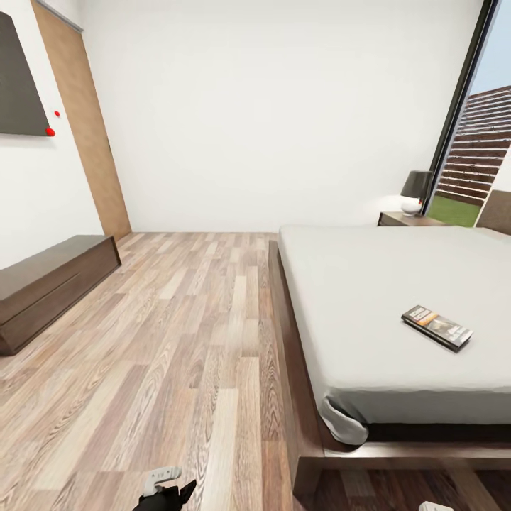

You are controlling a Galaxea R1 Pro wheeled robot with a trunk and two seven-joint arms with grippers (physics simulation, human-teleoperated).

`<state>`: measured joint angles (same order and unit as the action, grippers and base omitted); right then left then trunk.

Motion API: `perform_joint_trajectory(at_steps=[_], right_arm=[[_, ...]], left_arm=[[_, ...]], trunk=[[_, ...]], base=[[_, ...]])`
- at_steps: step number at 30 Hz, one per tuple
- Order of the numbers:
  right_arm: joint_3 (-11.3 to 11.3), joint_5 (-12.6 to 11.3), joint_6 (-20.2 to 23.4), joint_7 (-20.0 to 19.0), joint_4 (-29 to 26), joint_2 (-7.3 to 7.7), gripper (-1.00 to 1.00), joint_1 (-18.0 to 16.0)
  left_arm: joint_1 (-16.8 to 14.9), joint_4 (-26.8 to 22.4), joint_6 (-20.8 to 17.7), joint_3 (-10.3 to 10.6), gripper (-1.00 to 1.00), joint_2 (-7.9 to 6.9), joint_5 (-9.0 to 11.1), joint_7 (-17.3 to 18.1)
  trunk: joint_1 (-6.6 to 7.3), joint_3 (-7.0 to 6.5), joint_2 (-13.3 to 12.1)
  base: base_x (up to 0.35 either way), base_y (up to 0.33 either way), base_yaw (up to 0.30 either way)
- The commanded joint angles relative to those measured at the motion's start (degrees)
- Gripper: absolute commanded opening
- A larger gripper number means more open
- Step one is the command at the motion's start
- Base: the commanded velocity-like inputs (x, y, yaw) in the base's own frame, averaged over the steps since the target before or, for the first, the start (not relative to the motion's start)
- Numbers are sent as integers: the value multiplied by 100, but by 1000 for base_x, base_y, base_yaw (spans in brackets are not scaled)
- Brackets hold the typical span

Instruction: In the bedroom, move the book from the bed onto either nightstand, and place the two sandals side by side next to the bed.

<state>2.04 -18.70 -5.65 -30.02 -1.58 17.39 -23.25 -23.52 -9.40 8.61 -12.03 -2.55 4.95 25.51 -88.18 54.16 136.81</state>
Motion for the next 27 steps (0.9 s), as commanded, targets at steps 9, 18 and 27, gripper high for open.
perform_joint_trajectory(at_steps=[9, 18, 27], right_arm=[[25, -37, -16, -22, 9, 5, 100, -4], [37, -29, -16, -10, 10, -20, 100, -4], [27, 375, -15, 103, 33, -773, 100, -4]], left_arm=[[-4, 9, 0, -1, 100, 0, 50, 32], [-4, 9, 4, -1, 100, 4, 50, -17], [-4, 41, 25, 27, 100, 222, -60, -604]], trunk=[[199, -157, -360], [397, -318, -721], [595, -480, -1082]], base=[[0, 0, 0], [0, 0, 0], [0, 0, 0]])
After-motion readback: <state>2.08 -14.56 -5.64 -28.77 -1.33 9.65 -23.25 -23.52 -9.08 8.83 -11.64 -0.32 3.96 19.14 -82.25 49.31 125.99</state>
